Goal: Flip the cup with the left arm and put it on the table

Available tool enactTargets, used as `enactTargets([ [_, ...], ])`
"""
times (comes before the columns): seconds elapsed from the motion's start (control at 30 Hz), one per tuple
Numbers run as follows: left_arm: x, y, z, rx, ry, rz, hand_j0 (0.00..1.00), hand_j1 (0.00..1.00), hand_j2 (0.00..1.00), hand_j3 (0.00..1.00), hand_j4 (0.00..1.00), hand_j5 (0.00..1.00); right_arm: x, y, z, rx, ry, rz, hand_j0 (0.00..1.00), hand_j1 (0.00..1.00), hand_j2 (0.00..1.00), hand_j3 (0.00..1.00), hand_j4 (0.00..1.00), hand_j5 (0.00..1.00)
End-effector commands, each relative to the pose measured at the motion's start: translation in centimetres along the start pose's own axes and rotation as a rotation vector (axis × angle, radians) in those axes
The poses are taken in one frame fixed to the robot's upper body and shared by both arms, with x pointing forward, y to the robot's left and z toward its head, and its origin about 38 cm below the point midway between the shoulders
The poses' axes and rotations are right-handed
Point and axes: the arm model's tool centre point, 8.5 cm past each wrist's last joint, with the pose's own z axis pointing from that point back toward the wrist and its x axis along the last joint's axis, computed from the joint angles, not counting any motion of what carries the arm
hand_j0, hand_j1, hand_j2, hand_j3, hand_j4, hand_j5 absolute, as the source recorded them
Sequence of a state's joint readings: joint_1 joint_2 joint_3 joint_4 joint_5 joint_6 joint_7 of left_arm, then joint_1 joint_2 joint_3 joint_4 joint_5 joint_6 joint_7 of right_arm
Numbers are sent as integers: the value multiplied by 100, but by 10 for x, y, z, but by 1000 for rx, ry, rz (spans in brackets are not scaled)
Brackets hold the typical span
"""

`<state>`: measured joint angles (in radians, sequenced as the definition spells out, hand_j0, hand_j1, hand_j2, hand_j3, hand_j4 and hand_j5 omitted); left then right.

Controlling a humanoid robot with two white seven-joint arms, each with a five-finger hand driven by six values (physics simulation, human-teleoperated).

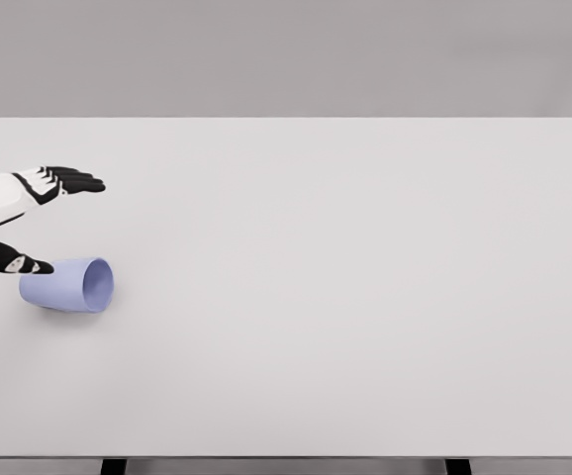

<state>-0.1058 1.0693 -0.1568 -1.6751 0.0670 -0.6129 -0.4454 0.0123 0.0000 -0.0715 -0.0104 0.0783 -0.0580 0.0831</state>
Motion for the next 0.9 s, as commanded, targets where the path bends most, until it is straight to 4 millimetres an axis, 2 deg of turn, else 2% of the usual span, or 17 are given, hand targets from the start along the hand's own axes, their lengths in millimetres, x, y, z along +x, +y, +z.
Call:
enactTargets([
  [0.0, 1, -2, -3, 11, -10, 14, 100, 100, 100, 100, 100, 100, -1, 0, 0, 0, 4, -3, 100, 100, 100, 100, 100, 100],
  [0.23, -2, -9, -6, 35, -19, 56, 100, 100, 100, 100, 100, 100, -2, 0, 0, 0, 4, -1, 100, 100, 100, 100, 100, 100],
  [0.33, 1, -12, -4, -49, -42, 90, 100, 100, 100, 100, 100, 100, -2, 0, 0, 0, 4, -1, 100, 100, 100, 100, 100, 100],
  [0.4, 8, -1, 0, -60, -31, 67, 100, 100, 100, 100, 100, 100, -2, 0, 0, 0, 5, -1, 100, 100, 100, 100, 100, 100],
  [0.47, 7, 23, 15, 22, -1, 58, 100, 100, 100, 100, 100, 100, -2, 0, 0, 0, 4, 0, 100, 100, 100, 100, 100, 100],
  [0.57, 6, 13, 20, -28, 16, 79, 100, 100, 100, 100, 100, 100, -2, 0, 0, 0, 4, 0, 100, 100, 100, 100, 100, 100],
  [0.63, 5, 6, 23, 10, 1, 244, 100, 100, 100, 100, 100, 100, -2, 0, 0, 0, 5, -1, 100, 100, 100, 100, 100, 100],
  [0.67, -2, 4, 27, -15, 86, 270, 100, 100, 100, 100, 100, 100, -2, 0, 0, 0, 4, 0, 100, 100, 100, 100, 100, 100],
  [0.87, -5, -11, 22, -70, 161, 274, 100, 100, 100, 100, 100, 100, -2, 0, 0, 0, 4, 0, 100, 100, 100, 100, 100, 100],
])
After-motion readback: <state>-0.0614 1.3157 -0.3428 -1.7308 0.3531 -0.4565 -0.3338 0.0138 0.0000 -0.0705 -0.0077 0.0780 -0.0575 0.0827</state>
